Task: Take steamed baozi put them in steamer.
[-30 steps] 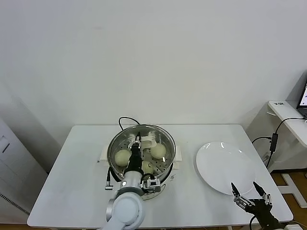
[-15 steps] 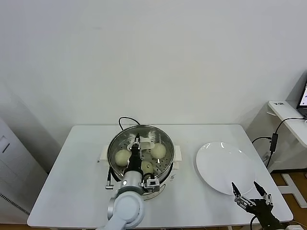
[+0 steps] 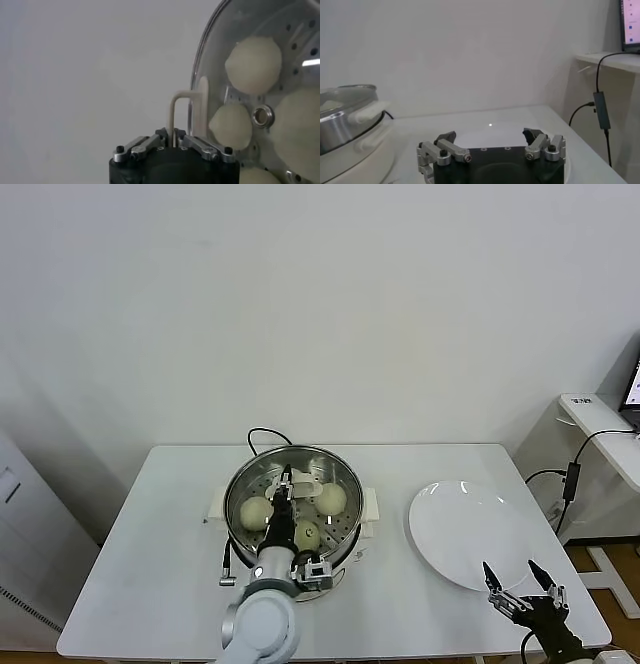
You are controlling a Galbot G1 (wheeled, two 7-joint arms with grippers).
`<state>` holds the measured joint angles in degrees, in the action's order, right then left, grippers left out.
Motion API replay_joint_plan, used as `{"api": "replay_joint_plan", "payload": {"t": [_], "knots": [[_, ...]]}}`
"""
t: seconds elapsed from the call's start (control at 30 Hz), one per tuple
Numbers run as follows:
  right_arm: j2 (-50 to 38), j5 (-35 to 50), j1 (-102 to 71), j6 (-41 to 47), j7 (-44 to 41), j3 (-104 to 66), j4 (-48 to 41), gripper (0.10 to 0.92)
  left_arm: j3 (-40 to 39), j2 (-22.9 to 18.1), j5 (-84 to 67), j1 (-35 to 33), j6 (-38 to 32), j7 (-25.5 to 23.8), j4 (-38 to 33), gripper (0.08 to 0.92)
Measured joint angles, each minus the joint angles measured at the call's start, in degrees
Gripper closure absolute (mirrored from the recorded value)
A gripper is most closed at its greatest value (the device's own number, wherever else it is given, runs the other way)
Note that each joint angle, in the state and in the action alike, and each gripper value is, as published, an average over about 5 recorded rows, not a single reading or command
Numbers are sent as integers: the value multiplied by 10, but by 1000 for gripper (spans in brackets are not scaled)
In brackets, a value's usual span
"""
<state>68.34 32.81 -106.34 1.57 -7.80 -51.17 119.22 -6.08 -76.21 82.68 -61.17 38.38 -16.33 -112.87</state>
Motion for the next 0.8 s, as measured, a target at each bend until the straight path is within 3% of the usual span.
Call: {"api": "replay_joint_plan", "payload": {"t": [0.57,0.8], "knots": [[-14,5,26,0,3,21,-13,203,40,70,-270,-46,-13,44,-124,221],[-32,8,58,3,10,39,-22,203,86,89,-404,-63,-85,85,-154,178]]}}
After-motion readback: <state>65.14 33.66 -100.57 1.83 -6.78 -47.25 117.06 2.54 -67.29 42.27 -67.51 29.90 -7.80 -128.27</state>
